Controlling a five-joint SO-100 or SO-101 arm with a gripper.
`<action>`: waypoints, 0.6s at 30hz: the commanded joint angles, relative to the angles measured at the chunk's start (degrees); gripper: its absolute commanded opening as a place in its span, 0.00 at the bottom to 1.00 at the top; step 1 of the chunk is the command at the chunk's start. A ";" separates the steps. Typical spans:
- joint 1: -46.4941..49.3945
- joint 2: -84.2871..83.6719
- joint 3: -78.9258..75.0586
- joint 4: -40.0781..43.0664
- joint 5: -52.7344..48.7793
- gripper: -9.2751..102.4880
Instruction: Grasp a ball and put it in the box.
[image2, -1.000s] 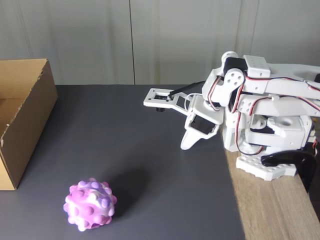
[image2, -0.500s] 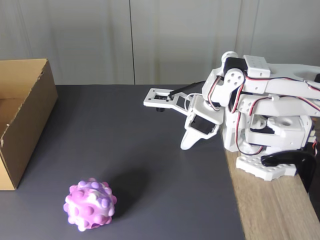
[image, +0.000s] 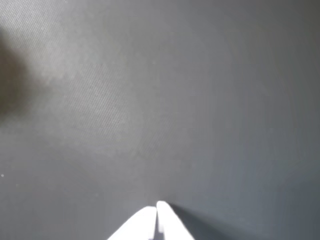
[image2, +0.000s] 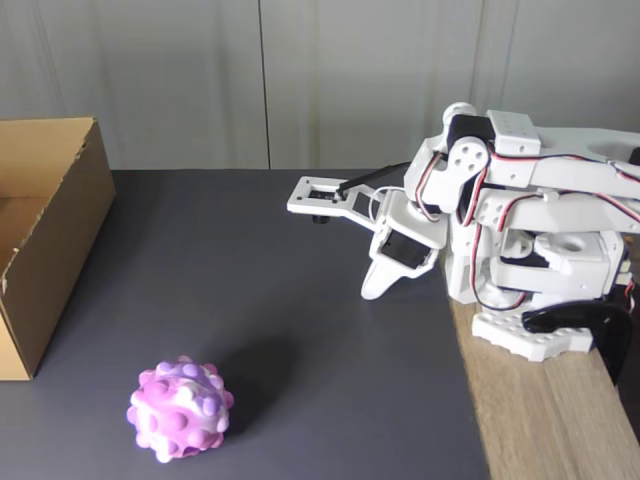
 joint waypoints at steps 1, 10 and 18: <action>0.79 0.00 0.18 0.70 0.26 0.08; 7.21 -0.09 0.18 0.00 7.91 0.08; 5.19 -0.09 0.18 -0.18 9.05 0.11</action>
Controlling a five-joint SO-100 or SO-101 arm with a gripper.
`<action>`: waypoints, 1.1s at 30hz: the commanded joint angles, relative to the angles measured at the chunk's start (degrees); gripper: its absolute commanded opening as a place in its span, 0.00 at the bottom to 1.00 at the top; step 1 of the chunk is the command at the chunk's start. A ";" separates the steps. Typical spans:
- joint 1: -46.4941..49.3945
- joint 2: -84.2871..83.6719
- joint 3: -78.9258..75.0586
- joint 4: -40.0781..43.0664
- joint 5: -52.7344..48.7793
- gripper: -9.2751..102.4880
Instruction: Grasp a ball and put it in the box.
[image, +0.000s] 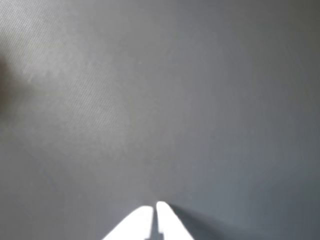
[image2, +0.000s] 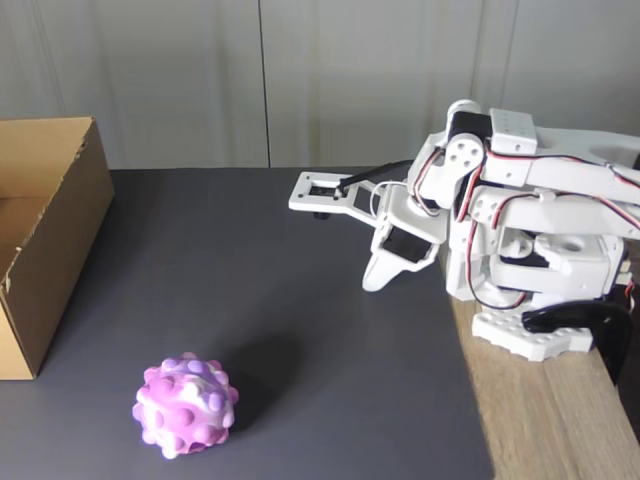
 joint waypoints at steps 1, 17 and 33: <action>-0.26 -0.09 0.18 -0.62 0.79 0.12; -9.49 -0.09 -8.53 -5.19 -1.85 0.11; -27.16 -13.27 -29.00 -13.54 -1.23 0.08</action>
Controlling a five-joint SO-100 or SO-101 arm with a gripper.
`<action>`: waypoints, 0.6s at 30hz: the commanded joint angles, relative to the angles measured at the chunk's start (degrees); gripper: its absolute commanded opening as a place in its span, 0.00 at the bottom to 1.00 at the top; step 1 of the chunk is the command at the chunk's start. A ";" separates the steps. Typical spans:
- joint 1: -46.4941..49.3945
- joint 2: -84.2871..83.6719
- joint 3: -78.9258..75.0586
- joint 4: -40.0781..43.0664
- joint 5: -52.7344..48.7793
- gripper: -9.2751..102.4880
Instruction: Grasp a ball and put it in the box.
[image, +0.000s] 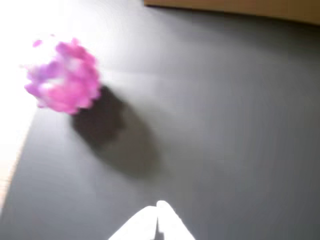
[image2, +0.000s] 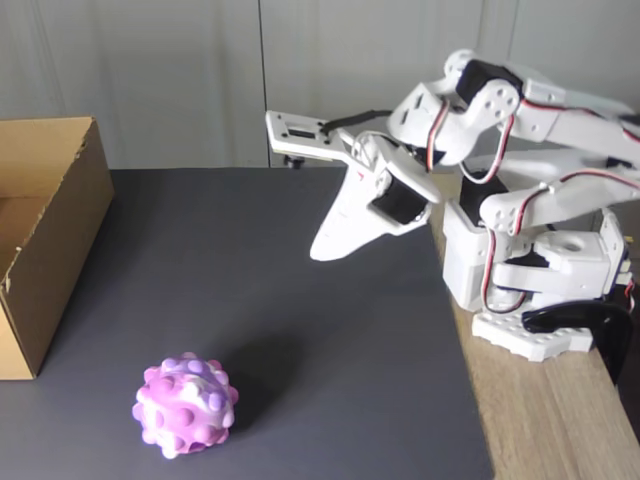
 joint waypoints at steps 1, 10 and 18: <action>-2.81 -5.80 -5.89 -5.80 0.44 0.08; -9.67 -26.46 -15.38 -23.20 -0.18 0.09; -11.51 -33.40 -14.94 -30.15 0.44 0.25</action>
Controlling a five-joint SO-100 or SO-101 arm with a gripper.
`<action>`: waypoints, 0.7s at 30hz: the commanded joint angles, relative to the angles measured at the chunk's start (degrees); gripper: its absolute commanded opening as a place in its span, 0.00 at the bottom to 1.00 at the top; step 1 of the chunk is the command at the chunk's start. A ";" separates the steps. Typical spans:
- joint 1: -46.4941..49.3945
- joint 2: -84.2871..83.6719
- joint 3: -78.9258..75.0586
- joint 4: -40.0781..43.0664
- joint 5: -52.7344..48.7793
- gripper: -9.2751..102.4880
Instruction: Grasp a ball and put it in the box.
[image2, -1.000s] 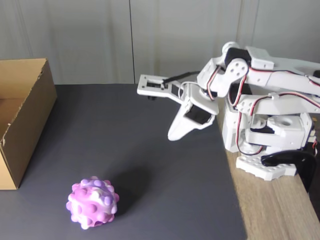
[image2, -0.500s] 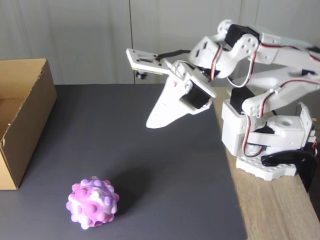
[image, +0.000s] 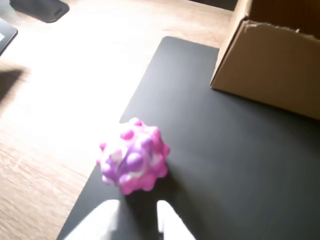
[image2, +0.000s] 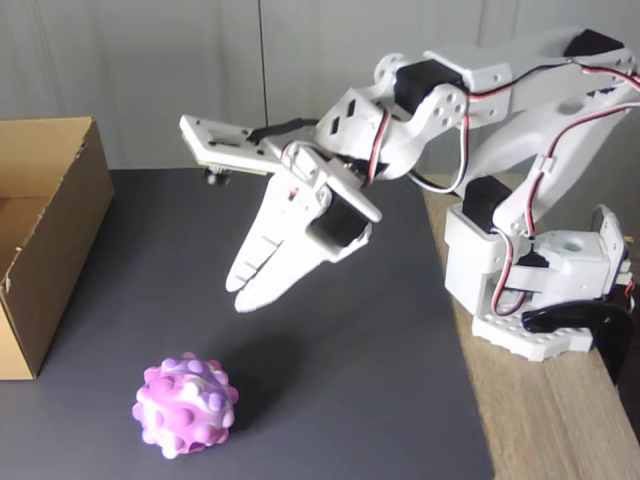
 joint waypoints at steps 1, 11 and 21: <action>-0.18 -0.88 -1.76 -2.37 0.44 0.27; 1.58 -10.63 -1.32 -11.43 1.93 0.40; 5.62 -22.68 -1.93 -18.98 2.46 0.49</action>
